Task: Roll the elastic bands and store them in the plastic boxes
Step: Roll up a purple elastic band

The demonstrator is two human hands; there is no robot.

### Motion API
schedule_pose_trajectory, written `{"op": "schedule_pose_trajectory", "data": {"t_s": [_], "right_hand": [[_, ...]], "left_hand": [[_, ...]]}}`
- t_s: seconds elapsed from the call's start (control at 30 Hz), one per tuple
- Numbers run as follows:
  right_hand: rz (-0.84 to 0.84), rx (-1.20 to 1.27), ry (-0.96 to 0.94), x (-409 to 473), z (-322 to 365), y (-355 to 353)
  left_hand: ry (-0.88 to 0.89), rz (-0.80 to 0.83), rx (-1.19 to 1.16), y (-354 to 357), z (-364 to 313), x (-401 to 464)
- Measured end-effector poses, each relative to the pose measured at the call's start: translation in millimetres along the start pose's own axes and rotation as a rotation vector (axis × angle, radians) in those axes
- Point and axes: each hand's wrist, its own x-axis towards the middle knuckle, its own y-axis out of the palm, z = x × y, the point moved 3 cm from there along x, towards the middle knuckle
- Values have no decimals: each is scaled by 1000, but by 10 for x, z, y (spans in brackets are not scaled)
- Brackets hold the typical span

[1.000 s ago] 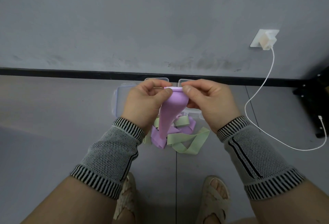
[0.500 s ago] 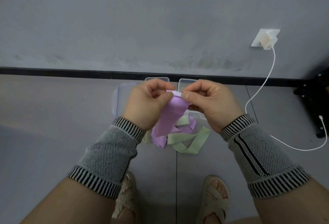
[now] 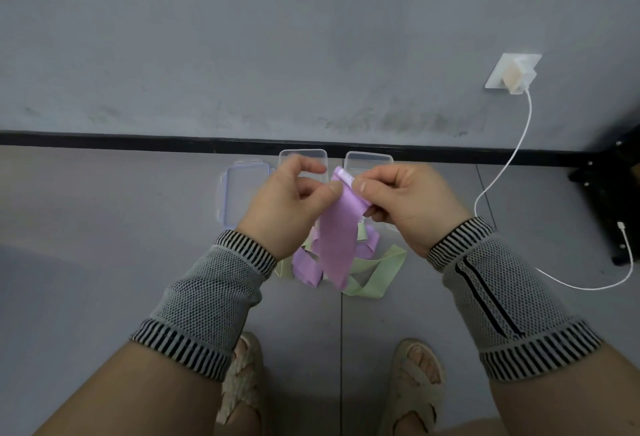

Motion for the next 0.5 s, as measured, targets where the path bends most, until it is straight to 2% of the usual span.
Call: {"op": "schedule_pose_trajectory", "data": {"t_s": [0.07,0.13,0.5], "right_hand": [[-20,129,41,2,-19,-22],[-28,171,60,2,-43,-27],[-78,173,35,29,-90,95]], "left_hand": [[10,71,15,26,-4,-10],[19,55,17,17,-13,-3],[42,-16,34,-8,-13,26]]}}
